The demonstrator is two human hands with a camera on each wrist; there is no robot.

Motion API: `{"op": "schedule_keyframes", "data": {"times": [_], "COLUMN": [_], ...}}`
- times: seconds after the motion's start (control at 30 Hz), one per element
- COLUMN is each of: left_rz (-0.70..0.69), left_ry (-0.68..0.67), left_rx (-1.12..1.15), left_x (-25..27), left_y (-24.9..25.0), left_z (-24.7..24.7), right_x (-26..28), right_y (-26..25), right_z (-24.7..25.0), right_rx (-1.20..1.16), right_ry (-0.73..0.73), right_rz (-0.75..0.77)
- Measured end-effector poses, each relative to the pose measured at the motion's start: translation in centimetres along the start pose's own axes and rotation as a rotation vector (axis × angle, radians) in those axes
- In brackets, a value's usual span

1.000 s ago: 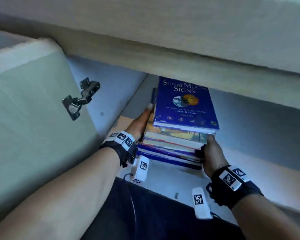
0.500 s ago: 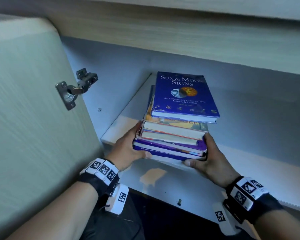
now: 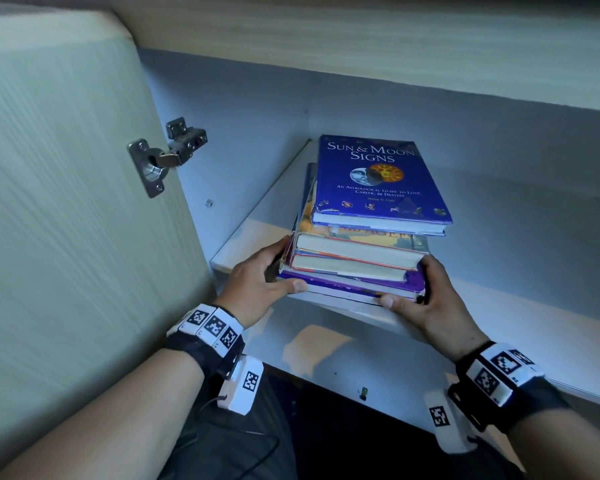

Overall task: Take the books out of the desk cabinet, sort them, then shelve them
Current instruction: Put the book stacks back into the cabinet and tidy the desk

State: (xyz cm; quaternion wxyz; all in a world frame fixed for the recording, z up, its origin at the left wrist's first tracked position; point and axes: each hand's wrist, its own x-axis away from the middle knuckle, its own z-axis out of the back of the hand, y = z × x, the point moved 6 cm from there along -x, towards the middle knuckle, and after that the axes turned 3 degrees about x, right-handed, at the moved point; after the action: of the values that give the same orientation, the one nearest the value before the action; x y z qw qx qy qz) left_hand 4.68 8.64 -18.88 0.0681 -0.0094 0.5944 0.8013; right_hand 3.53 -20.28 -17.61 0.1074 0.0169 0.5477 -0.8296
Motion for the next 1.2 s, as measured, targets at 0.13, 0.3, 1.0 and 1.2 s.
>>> {"op": "schedule_keyframes", "data": {"times": [0.13,0.3,1.0,1.2], "left_rz": [-0.012,-0.003,-0.107,-0.106], "left_ry": [0.046,0.092,0.079,0.042], "left_rx": [0.036,0.096,0.077,0.132], "left_x": [0.0,0.0,0.2,-0.4], "left_y": [0.0,-0.6,2.7,3.6], "left_z": [0.2,0.4,0.5,0.8], "right_x": [0.3,0.3,0.5,0.5], "right_y": [-0.9,0.2,-2.0,-4.1], "right_z": [-0.3,0.1,-0.6,0.1], "right_rx": [0.087,0.168,0.213,-0.051], "right_ry": [-0.010,0.014,0.042,0.035], "right_rz": [0.042,0.079,0.153,0.119]}}
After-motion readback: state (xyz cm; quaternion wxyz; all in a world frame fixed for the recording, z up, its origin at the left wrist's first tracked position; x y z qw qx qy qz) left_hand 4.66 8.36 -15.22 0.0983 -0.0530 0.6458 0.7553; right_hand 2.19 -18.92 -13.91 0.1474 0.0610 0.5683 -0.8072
